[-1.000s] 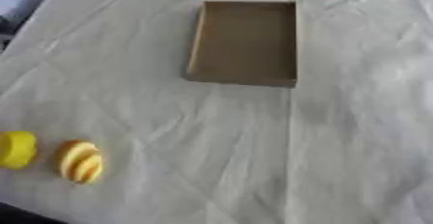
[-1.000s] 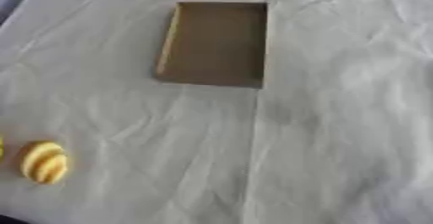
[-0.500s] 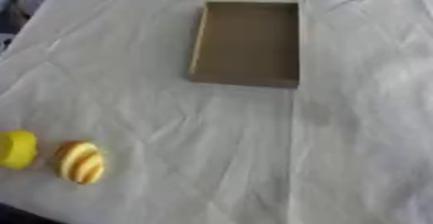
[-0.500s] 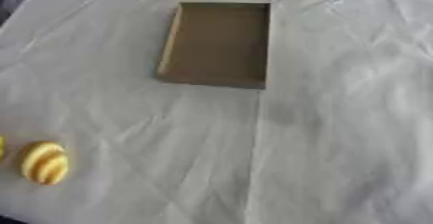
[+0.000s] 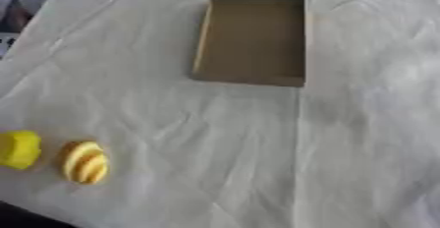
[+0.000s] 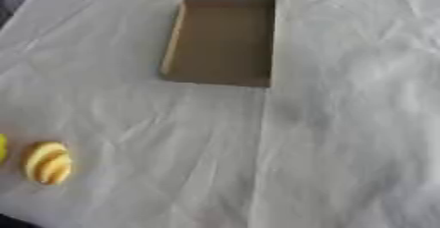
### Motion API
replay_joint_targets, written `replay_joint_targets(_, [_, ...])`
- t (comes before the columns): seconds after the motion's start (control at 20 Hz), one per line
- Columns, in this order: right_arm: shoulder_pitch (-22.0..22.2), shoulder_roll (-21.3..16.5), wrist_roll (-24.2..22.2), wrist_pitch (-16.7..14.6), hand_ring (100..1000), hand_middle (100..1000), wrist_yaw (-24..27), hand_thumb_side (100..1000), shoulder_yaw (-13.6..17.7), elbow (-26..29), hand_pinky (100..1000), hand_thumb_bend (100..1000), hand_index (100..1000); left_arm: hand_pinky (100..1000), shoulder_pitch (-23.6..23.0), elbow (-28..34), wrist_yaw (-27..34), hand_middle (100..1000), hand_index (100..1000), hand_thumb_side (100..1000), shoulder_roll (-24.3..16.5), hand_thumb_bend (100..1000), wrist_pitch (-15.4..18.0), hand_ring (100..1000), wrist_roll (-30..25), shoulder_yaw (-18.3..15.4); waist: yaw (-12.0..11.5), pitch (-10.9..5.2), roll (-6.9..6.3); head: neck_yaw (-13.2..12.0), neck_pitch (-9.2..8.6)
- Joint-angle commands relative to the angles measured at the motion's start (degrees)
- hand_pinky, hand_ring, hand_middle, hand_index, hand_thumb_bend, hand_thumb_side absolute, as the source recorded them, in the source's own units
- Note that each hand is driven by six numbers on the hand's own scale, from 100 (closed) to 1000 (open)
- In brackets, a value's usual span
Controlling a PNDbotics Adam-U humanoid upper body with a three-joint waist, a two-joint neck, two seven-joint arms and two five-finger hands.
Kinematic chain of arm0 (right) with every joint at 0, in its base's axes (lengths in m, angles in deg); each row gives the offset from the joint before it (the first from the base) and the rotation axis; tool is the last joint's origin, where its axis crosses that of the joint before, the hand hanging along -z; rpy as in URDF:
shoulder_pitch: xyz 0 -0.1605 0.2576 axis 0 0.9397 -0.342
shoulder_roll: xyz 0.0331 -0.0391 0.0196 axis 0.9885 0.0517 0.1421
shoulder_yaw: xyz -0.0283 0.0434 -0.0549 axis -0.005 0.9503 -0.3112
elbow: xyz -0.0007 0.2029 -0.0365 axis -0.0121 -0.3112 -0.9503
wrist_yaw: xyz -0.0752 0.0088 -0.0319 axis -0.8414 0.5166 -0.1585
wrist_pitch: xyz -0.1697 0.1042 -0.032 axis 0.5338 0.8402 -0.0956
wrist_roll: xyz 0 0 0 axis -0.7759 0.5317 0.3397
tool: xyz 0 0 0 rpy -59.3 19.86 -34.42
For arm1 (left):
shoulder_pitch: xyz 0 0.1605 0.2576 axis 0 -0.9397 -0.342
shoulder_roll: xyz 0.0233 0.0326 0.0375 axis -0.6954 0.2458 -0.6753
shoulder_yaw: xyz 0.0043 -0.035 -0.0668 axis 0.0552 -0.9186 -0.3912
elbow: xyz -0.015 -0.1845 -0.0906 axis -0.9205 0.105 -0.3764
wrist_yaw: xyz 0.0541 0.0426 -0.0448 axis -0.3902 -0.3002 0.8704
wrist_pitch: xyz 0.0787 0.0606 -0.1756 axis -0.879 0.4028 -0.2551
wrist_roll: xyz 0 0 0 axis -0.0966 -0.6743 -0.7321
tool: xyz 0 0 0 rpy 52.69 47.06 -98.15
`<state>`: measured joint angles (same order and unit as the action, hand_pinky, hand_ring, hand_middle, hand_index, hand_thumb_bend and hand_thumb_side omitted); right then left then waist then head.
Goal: Pick up objects on the table and place them in the box.
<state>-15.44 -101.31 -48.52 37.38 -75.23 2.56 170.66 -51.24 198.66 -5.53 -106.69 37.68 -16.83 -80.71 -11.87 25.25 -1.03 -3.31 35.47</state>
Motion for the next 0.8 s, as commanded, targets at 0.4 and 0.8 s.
replay_joint_targets(0.4, [-0.31, -1.7, 0.0, 0.35, 843, 689, -0.36, 597, 0.33, 0.94, 917, 100, 856, 883, -0.06, -2.98, -4.7, 819, 925, 405, -2.0, 426, -5.41, 855, -11.64, -2.56, 0.0, -1.16, -0.05, -3.37, -0.14])
replay_joint_targets(0.8, [-0.3, -1.73, -0.05, 0.55, 843, 688, -0.4, 597, 0.25, 0.94, 917, 100, 856, 886, 0.01, -3.13, -3.7, 823, 925, 423, -2.0, 423, -5.09, 857, -12.29, -2.73, 0.05, -1.17, -0.14, -3.82, -0.38])
